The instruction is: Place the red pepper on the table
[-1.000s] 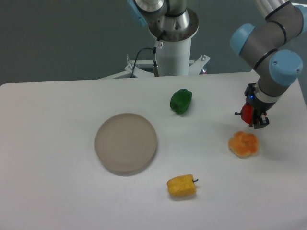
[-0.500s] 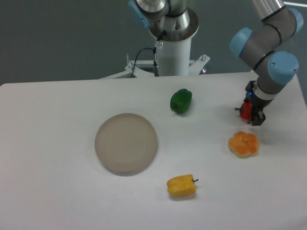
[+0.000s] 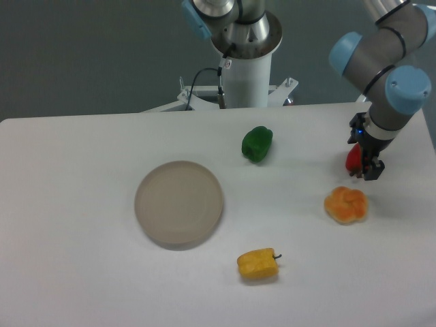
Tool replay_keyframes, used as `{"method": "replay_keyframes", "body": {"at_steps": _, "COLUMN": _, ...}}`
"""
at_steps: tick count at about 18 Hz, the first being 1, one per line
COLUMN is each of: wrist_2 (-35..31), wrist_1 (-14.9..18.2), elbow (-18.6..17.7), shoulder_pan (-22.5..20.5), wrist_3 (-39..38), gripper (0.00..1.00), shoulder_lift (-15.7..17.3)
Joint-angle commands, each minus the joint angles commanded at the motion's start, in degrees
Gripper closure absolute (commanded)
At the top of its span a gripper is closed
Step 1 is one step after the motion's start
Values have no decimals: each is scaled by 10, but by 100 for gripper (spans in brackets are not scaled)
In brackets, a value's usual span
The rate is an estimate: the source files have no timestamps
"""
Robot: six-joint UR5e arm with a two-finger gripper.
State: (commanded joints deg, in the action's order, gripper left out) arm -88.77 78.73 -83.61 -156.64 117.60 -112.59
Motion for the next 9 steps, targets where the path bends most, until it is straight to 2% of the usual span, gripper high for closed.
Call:
{"method": "replay_keyframes", "body": {"at_steps": 1, "wrist_2": -4, "wrist_1": 12, "elbow": 23, "shoulder_pan": 15, "wrist_3": -4, "gripper": 0, "shoulder_lift": -1}}
{"method": "replay_keyframes", "body": {"at_steps": 3, "wrist_2": -11, "wrist_1": 13, "elbow": 43, "shoulder_pan": 38, "wrist_3": -38, "gripper": 0, "shoulder_lift": -2}}
{"method": "replay_keyframes", "body": {"at_steps": 9, "wrist_2": -13, "wrist_1": 11, "elbow": 60, "shoulder_pan": 112, "wrist_3": -142, "gripper": 0, "shoulder_lift": 4}}
